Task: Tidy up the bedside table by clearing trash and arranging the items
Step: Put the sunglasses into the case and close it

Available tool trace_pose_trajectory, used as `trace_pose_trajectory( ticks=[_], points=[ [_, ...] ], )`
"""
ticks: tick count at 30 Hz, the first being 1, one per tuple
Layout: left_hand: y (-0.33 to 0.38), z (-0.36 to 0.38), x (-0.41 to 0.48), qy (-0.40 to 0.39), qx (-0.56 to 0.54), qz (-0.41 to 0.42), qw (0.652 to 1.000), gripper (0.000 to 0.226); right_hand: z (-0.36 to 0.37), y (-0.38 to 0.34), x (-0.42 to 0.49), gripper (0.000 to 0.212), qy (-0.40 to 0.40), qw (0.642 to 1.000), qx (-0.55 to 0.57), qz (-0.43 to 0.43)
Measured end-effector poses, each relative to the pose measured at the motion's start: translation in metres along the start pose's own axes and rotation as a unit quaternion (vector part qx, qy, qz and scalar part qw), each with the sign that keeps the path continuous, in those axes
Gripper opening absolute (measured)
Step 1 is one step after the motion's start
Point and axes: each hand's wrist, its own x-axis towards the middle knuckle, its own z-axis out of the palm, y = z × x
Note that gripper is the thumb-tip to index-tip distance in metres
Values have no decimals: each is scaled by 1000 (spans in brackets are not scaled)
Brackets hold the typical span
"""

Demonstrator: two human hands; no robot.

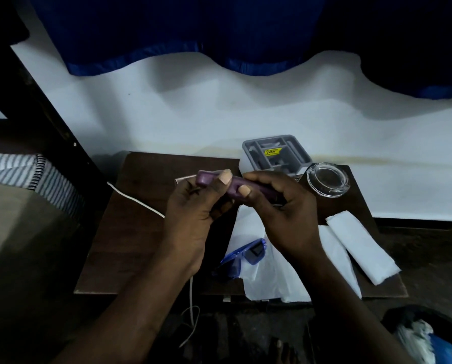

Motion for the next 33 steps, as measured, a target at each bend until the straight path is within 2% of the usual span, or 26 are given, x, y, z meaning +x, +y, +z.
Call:
trace_pose_trajectory(
  ticks=[2,5,8,18,23,33],
  points=[
    [-3,-3,-1,-11,4,-15,1000,27,-4,0,-1,21,-17,999,-9,-28],
    [-3,-5,0,-20,11,-29,999,38,-8,0,0,24,-40,998,-11,-51],
    [-3,-6,0,-16,14,-35,999,35,-7,1,2,21,-20,998,-19,-62],
    [1,-11,4,-12,27,-22,999,59,6,-5,-2,15,28,990,-108,-92],
    [3,-12,5,-14,35,-22,999,53,10,-7,-5,15,50,990,-104,-80],
    [3,-16,5,1,37,-22,999,59,18,-13,-6,17,64,993,-95,-29]
  ],
)
